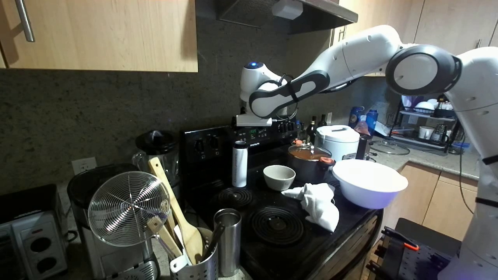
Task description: Move the white bottle closer to the silver bottle then move the large white bowl to the back left of the stove, then move the small white bowl to the front left of the stove
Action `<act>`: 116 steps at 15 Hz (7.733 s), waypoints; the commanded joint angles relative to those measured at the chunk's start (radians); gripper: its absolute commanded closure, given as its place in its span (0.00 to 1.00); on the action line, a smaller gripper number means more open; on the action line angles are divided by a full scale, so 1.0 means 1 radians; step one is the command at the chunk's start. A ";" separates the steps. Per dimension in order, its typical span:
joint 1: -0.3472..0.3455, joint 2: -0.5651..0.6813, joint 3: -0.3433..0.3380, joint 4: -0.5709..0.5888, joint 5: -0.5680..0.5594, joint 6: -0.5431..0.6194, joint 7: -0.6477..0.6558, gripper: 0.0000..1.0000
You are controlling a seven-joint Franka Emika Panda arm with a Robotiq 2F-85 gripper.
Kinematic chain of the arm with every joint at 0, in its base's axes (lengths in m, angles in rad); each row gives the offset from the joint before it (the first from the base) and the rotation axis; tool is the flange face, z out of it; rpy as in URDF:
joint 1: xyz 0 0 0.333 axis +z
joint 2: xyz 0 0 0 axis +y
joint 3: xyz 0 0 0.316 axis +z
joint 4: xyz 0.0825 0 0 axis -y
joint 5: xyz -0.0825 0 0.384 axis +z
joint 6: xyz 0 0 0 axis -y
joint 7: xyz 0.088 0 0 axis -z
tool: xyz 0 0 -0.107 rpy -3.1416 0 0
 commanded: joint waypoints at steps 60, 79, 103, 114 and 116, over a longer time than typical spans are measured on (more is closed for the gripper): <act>0.202 -0.365 0.349 -0.497 -0.526 0.168 -0.106 0.94; 0.226 -0.202 0.355 -0.312 -0.493 0.081 -0.094 0.94; 0.299 0.024 0.283 -0.034 -0.245 -0.135 -0.179 0.94; 0.309 0.061 0.255 -0.022 -0.225 -0.135 -0.170 0.94; 0.310 0.063 0.251 -0.024 -0.228 -0.133 -0.167 0.94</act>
